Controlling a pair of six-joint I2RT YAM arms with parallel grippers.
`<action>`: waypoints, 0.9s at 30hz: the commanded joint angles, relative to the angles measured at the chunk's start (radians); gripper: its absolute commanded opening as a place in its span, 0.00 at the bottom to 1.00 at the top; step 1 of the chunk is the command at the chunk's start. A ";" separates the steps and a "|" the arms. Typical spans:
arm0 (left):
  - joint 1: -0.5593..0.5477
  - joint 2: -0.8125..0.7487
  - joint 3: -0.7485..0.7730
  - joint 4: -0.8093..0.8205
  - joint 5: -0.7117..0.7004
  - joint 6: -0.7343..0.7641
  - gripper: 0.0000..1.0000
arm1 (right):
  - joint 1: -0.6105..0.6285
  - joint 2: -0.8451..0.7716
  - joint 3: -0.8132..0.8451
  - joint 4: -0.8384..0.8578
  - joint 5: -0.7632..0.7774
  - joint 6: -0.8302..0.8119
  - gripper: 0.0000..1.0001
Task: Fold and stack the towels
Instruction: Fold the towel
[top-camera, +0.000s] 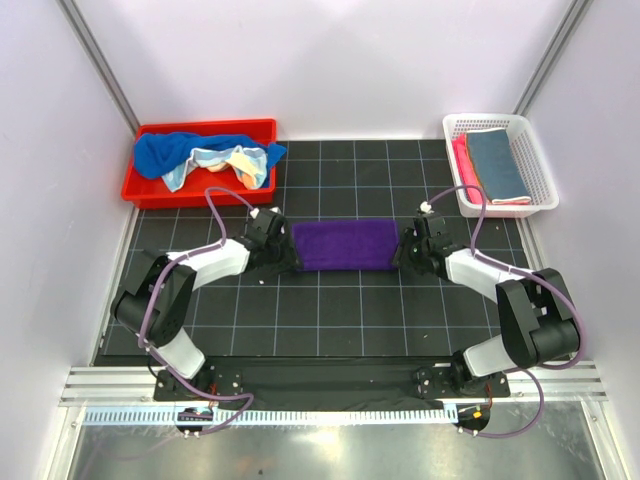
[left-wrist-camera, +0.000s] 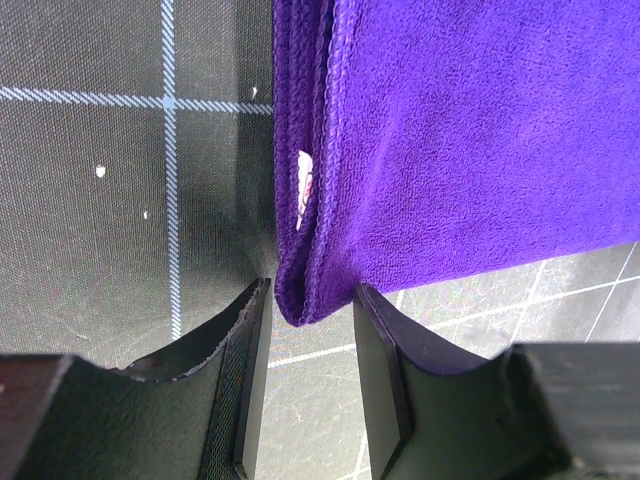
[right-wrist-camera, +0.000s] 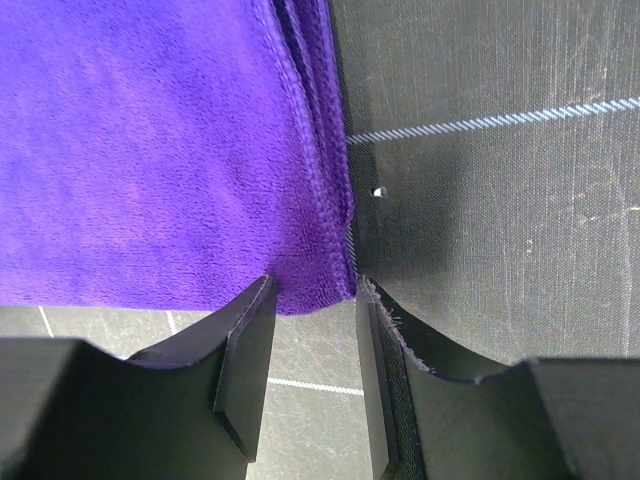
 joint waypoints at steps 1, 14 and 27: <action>0.001 -0.008 0.032 0.041 -0.011 -0.004 0.41 | -0.004 0.002 -0.011 0.040 -0.008 0.015 0.45; 0.019 -0.029 0.026 0.052 -0.003 0.002 0.43 | -0.009 0.005 -0.024 0.052 -0.010 0.022 0.48; 0.025 -0.016 0.037 0.062 -0.008 0.006 0.43 | -0.010 0.012 -0.016 0.057 -0.010 0.033 0.47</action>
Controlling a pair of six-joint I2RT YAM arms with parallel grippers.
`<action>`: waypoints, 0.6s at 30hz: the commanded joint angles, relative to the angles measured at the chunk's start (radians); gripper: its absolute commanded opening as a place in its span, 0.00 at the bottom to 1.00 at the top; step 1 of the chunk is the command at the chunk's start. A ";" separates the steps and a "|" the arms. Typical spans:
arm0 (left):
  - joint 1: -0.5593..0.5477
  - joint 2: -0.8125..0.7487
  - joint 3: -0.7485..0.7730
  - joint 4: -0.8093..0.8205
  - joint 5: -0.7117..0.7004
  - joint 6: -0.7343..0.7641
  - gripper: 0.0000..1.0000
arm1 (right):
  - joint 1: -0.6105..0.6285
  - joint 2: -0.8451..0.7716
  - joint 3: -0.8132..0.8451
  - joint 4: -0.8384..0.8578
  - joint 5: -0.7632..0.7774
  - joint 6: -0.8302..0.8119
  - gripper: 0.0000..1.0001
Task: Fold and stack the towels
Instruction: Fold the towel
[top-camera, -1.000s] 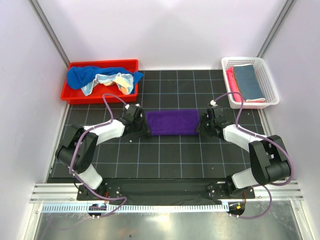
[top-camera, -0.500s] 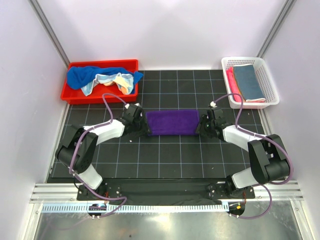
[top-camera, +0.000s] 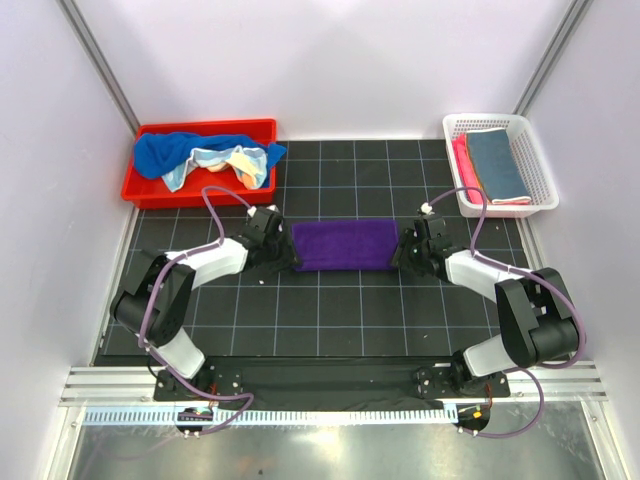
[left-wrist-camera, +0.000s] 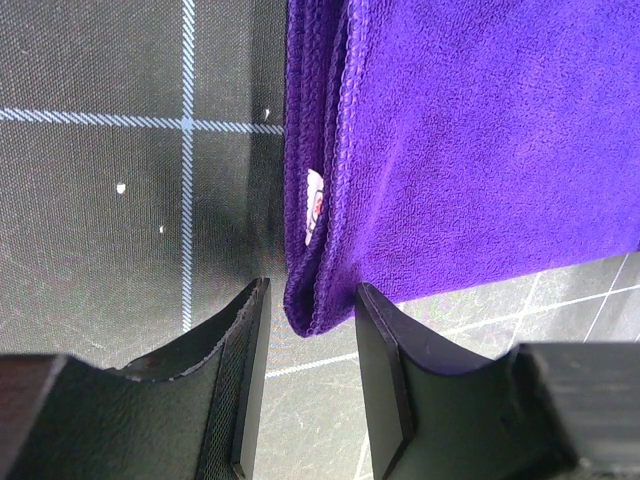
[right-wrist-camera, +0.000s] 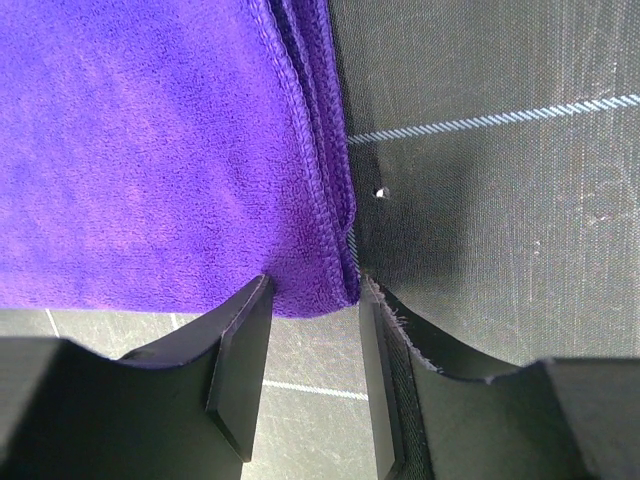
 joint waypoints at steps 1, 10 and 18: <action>0.006 -0.012 0.035 0.050 -0.009 0.003 0.42 | -0.007 0.006 0.003 0.026 -0.001 0.015 0.47; 0.006 -0.008 0.046 0.056 0.002 0.000 0.28 | -0.007 0.006 0.012 0.017 0.003 0.015 0.30; 0.006 -0.008 0.075 0.036 0.019 0.000 0.00 | -0.008 -0.010 0.047 -0.032 0.011 0.004 0.08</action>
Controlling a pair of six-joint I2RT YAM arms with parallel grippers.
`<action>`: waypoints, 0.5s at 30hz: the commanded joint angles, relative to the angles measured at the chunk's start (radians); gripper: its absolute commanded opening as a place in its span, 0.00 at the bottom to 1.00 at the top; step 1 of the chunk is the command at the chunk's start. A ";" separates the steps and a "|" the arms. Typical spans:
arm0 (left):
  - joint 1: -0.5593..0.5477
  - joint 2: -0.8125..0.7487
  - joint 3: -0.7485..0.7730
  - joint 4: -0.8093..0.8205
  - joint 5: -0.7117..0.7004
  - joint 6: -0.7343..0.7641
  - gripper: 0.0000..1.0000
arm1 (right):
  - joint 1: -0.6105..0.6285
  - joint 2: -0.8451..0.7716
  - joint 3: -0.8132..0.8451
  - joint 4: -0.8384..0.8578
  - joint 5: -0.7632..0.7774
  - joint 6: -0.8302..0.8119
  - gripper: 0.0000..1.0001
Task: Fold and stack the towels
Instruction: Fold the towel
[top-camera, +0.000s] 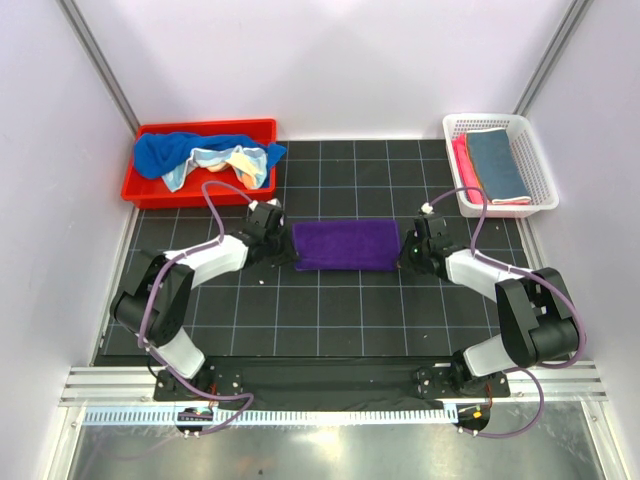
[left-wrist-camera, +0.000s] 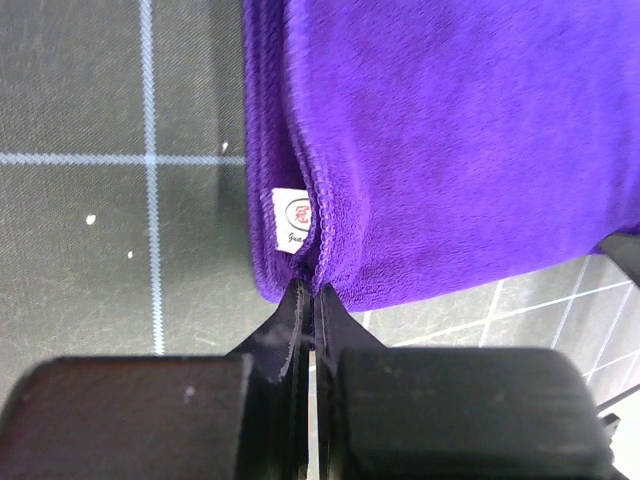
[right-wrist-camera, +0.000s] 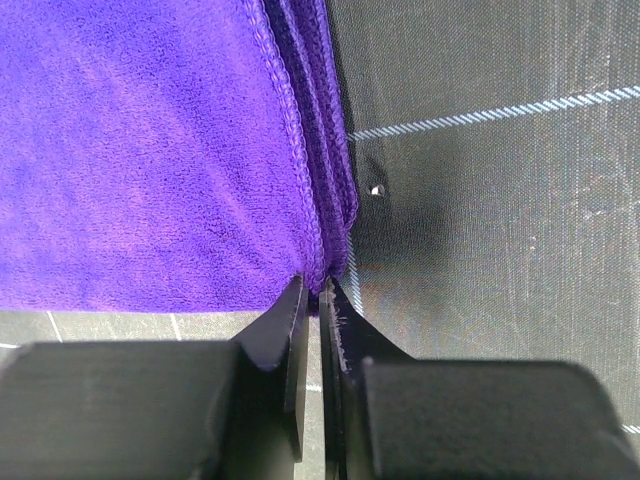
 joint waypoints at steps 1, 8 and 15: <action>0.006 -0.011 0.055 0.018 0.012 0.004 0.00 | -0.006 -0.029 0.047 -0.035 0.013 -0.009 0.07; 0.011 -0.044 0.130 -0.030 -0.014 0.006 0.00 | -0.006 -0.055 0.155 -0.102 0.016 -0.026 0.03; 0.068 0.015 0.270 -0.039 -0.011 -0.017 0.00 | -0.031 0.049 0.323 -0.136 -0.001 -0.035 0.02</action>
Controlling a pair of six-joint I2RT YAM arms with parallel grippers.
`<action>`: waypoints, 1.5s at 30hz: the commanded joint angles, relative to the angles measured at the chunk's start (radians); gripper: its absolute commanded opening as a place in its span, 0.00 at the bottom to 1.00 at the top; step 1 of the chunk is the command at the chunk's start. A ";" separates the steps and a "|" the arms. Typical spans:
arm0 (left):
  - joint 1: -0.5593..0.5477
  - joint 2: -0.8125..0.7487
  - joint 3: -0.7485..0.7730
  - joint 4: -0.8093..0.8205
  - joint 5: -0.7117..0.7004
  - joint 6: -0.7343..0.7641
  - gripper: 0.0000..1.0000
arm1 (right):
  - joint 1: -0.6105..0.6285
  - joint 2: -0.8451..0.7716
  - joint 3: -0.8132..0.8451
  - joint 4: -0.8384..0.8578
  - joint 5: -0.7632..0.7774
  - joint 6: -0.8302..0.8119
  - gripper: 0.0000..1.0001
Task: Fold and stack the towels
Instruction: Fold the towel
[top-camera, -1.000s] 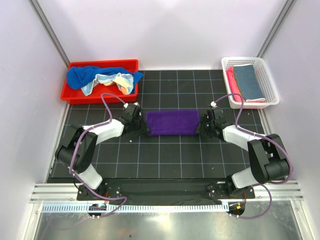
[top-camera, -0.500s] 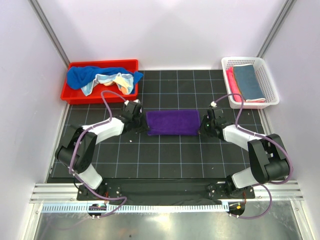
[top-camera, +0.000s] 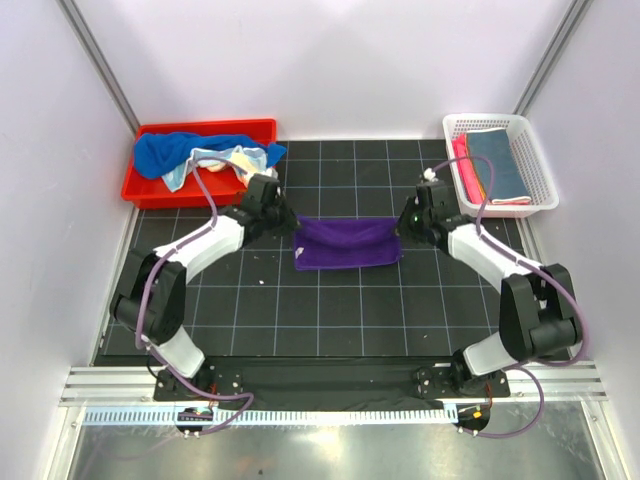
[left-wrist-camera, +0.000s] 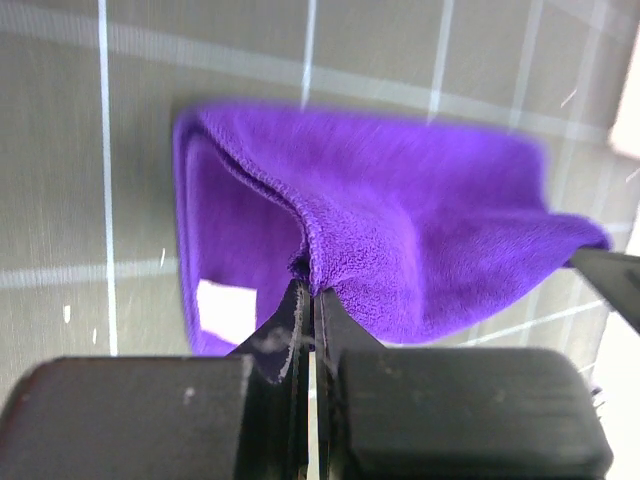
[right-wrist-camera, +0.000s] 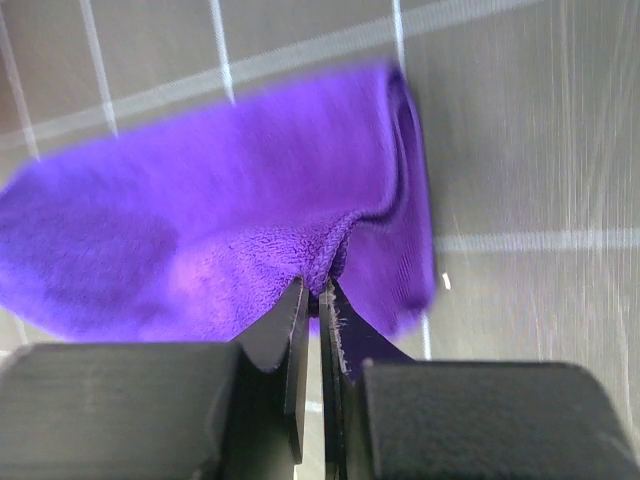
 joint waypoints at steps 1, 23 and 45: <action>0.039 0.036 0.101 0.014 -0.001 -0.014 0.00 | -0.020 0.050 0.125 -0.014 -0.003 -0.021 0.02; 0.203 0.458 0.572 0.059 0.119 -0.008 0.00 | -0.112 0.577 0.673 0.002 -0.058 -0.038 0.01; 0.206 0.408 0.441 0.096 0.176 -0.031 0.00 | -0.118 0.508 0.520 0.054 -0.075 -0.001 0.01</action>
